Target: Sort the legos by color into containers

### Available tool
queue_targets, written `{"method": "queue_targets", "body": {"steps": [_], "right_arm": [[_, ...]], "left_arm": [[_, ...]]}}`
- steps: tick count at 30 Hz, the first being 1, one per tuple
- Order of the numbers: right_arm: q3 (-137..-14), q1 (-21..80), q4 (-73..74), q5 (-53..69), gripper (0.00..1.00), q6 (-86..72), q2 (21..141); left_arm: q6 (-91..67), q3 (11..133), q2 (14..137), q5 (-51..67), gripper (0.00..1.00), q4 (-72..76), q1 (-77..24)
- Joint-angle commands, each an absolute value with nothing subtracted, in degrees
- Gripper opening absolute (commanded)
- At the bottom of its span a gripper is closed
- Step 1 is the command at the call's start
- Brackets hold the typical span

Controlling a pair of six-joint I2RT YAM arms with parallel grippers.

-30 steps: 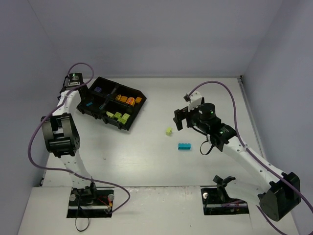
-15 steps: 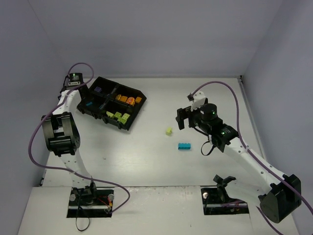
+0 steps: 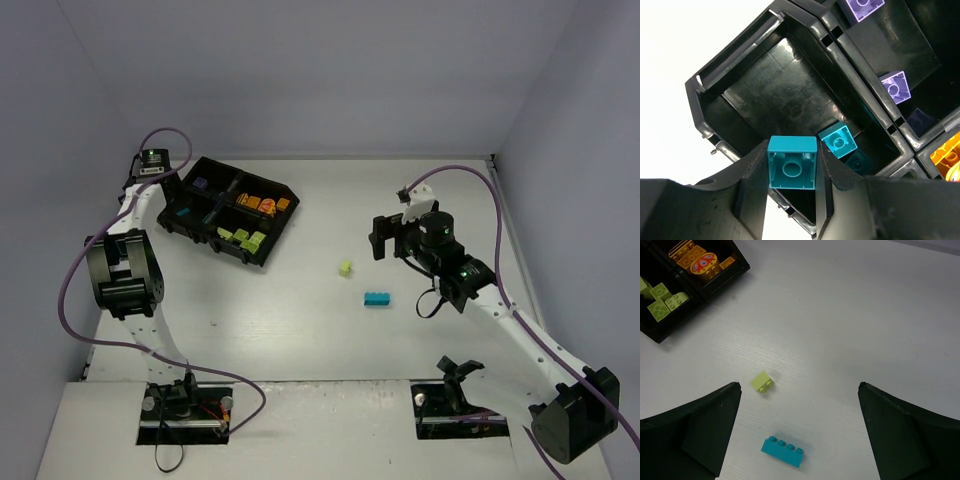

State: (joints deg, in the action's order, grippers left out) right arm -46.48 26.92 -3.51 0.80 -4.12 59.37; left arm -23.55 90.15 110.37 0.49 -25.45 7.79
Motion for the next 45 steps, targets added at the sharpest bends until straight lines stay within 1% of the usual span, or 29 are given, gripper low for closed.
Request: {"method": "queue_targets", "body": {"steps": [1, 7, 8, 9, 10, 11, 14, 15, 18, 23, 26, 27, 29, 30, 34, 36, 40, 45], "right_arm": [[-47.5, 26.5, -6.1, -0.6, 1.0, -4.8, 59.0], [-47.8, 26.5, -5.8, 1.1, 1.0, -4.6, 59.4], [-47.8, 26.5, -5.7, 1.0, 1.0, -4.6, 59.4], [-47.7, 26.5, -5.5, 1.0, 1.0, -4.6, 59.3], [-47.7, 26.5, -5.5, 1.1, 1.0, -4.6, 59.3], [-47.6, 26.5, -5.6, 1.1, 1.0, -4.6, 59.3], [-47.4, 26.5, -5.6, 1.2, 1.0, -4.7, 59.2], [-47.2, 26.5, -5.6, 1.3, 1.0, -4.6, 59.2], [-47.4, 26.5, -5.6, 1.9, 1.0, -4.7, 59.4], [-47.5, 25.9, -5.6, 0.2, 1.0, -4.7, 59.4], [-47.1, 24.4, -5.5, -1.9, 1.0, -5.5, 59.4], [-46.9, 23.7, -5.4, -2.6, 1.0, -6.1, 59.3], [-46.4, 21.9, -5.2, -2.7, 1.0, -7.5, 59.2], [-46.2, 21.3, -5.1, -3.1, 1.0, -8.2, 59.0], [-45.6, 18.7, -4.0, -4.0, 1.0, -11.0, 58.7], [-45.2, 17.5, -3.5, -4.9, 1.0, -12.4, 58.7], [-44.5, 15.9, -3.1, -4.6, 1.0, -13.4, 58.4], [-43.7, 14.6, -2.5, -4.7, 1.0, -13.7, 57.4]], "left_arm": [[-22.9, 90.9, 107.1, 1.5, 0.17, -23.2, 8.1], [-22.9, 90.4, 107.1, 1.6, 0.18, -23.3, 8.1], [-22.8, 90.5, 107.1, 1.6, 0.22, -23.5, 8.0], [-22.9, 90.4, 107.1, 1.6, 0.34, -23.6, 8.1], [-22.9, 90.4, 107.1, 1.6, 0.34, -23.5, 8.1], [-22.9, 90.4, 106.9, 1.5, 0.42, -23.5, 8.1], [-22.5, 90.6, 106.6, 1.6, 0.53, -23.7, 8.0], [-22.4, 90.7, 106.4, 1.6, 0.58, -23.8, 8.0], [-21.9, 90.5, 105.4, 1.9, 0.65, -24.4, 7.8], [-21.8, 87.5, 100.4, 5.0, 0.65, -24.2, 5.5], [-20.6, 85.0, 96.5, 5.1, 0.65, -24.1, -2.2], [-20.1, 84.5, 95.9, 5.6, 0.65, -23.8, -6.1], [-20.5, 83.3, 94.9, 8.2, 0.65, -23.8, -9.6], [-20.7, 83.1, 94.7, 9.0, 0.65, -23.7, -13.0], [-21.7, 82.4, 93.8, 8.1, 0.65, -23.4, -22.0], [-23.0, 82.4, 94.7, 8.0, 0.65, -22.4, -27.2], [-23.3, 83.7, 99.0, 6.9, 0.65, -20.8, -34.4], [-22.7, 86.4, 105.8, 8.0, 0.65, -18.1, -39.0]]}}
